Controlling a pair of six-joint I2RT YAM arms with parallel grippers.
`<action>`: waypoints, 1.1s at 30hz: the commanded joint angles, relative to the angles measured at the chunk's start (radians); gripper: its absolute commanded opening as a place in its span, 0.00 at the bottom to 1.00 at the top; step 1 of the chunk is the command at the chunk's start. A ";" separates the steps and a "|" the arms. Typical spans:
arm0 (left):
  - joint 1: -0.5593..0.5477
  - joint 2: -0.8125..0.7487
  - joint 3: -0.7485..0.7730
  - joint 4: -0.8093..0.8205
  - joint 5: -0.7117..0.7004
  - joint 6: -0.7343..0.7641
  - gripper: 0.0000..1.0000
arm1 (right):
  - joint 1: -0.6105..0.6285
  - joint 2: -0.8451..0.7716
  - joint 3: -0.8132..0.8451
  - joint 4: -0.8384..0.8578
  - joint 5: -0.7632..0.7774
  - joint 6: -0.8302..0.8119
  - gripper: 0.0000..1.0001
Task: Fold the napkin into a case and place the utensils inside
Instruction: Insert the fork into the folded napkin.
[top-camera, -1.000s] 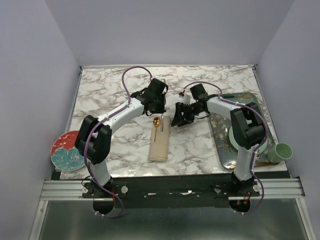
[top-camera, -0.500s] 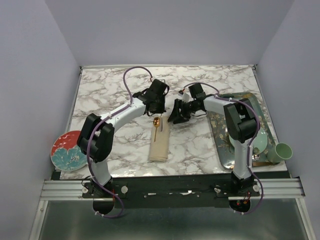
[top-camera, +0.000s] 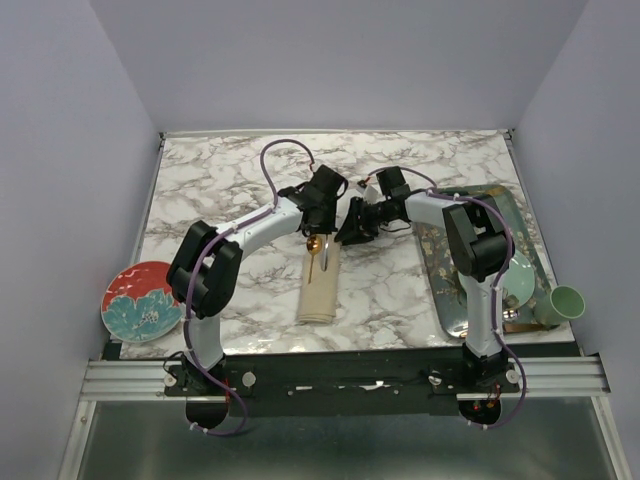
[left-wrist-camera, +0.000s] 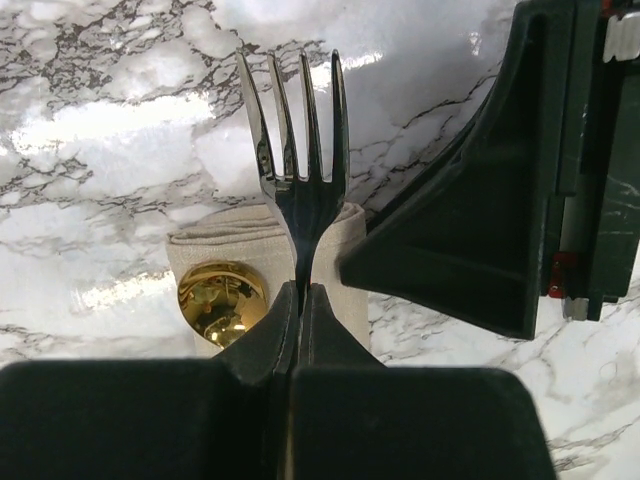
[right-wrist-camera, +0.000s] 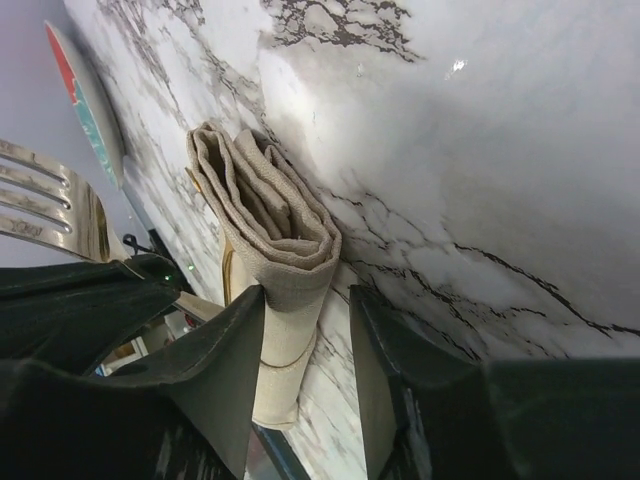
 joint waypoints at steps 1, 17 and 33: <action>-0.017 0.004 0.027 -0.054 -0.011 -0.027 0.00 | -0.004 0.042 0.004 0.007 0.055 0.013 0.46; -0.065 -0.060 -0.074 -0.134 0.047 -0.081 0.00 | -0.004 0.045 0.001 0.030 0.079 0.041 0.33; -0.091 -0.066 -0.125 -0.140 0.081 -0.103 0.00 | -0.004 0.028 -0.020 0.046 0.107 0.044 0.08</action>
